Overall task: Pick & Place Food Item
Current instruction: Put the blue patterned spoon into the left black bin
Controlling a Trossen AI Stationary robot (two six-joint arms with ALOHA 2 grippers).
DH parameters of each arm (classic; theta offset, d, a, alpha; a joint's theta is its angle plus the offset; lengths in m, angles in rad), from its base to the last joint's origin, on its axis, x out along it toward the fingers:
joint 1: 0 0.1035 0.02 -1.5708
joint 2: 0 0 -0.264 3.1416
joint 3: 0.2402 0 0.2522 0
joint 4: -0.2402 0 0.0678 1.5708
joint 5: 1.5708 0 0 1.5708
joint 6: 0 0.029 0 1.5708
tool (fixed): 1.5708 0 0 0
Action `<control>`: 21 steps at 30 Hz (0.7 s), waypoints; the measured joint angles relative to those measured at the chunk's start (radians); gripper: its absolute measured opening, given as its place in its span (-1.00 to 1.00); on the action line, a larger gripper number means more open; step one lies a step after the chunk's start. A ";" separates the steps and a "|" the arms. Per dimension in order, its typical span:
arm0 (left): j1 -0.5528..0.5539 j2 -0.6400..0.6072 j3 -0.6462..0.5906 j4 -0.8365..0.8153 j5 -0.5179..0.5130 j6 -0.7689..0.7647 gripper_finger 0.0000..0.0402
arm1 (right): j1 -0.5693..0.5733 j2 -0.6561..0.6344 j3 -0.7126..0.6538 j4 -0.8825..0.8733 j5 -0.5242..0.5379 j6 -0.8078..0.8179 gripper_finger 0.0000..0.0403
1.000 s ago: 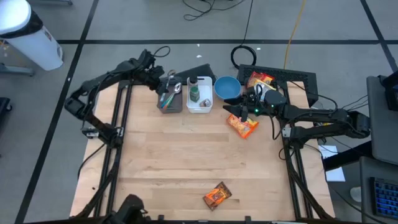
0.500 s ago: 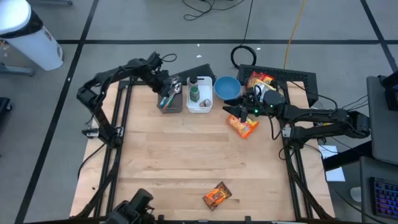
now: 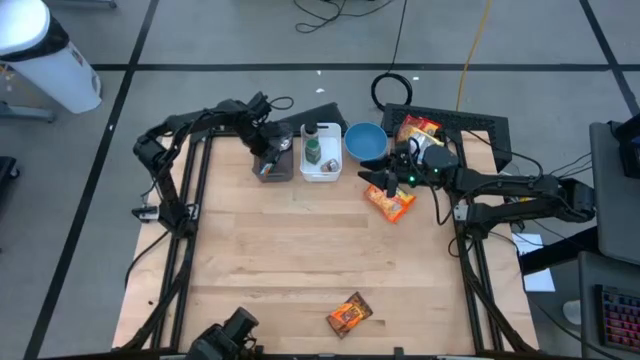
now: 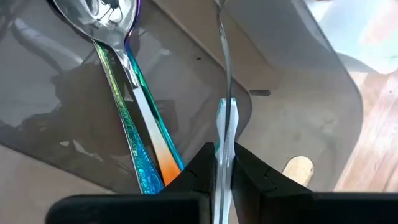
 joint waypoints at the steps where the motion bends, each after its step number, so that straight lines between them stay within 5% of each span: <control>1: -0.002 0.003 0.000 0.000 0.000 -0.003 -0.86 | 0.000 0.000 0.000 -0.002 0.000 0.000 0.37; 21: 0.021 0.016 0.000 0.013 -0.014 -0.088 -0.86 | 0.000 0.000 0.000 -0.003 0.020 -0.011 0.35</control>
